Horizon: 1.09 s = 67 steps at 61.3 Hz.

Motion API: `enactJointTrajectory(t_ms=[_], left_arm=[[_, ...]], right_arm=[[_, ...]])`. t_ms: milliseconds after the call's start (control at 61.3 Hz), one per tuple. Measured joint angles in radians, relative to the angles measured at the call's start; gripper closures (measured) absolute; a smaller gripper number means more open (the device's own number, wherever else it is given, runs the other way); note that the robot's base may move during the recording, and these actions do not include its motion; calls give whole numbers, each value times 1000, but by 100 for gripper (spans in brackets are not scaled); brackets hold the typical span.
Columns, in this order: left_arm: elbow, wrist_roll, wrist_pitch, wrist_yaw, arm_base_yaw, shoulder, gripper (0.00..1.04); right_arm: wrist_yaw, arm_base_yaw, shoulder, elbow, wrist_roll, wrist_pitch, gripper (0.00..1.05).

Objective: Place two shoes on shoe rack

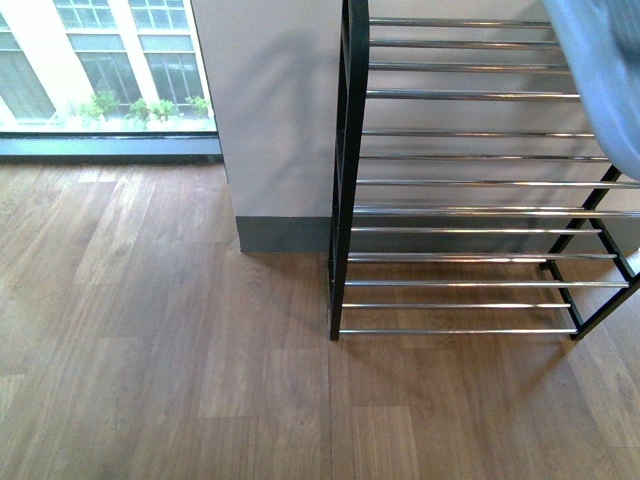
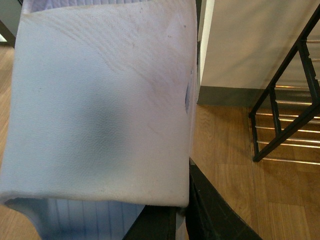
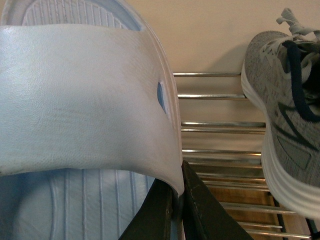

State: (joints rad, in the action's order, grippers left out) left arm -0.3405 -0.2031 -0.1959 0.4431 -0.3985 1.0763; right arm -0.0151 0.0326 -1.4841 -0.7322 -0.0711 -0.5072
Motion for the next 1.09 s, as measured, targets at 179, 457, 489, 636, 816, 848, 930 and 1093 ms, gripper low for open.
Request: enactJointTrajectory(t_ms=[179, 457, 489, 636, 816, 848, 930, 1093], left_arm=[[0, 0, 0, 0, 0, 0, 103], [0, 0, 0, 0, 0, 0, 103], [0, 0, 0, 0, 0, 0, 103], [0, 0, 0, 0, 0, 0, 103], [0, 0, 0, 0, 0, 0, 103], [0, 0, 0, 0, 0, 0, 103], [0, 0, 0, 0, 0, 0, 103], [0, 0, 0, 0, 0, 0, 103]], right_arm=[[39, 5, -158, -205, 26, 130, 103], [99, 29, -363, -444, 95, 259, 103], [109, 32, -384, -467, 105, 268, 103], [163, 44, -467, -569, 142, 314, 103], [215, 60, -548, -673, 177, 380, 103], [223, 61, -557, -686, 182, 389, 103], [234, 62, -572, -707, 190, 404, 103], [228, 62, -574, -719, 190, 401, 99]])
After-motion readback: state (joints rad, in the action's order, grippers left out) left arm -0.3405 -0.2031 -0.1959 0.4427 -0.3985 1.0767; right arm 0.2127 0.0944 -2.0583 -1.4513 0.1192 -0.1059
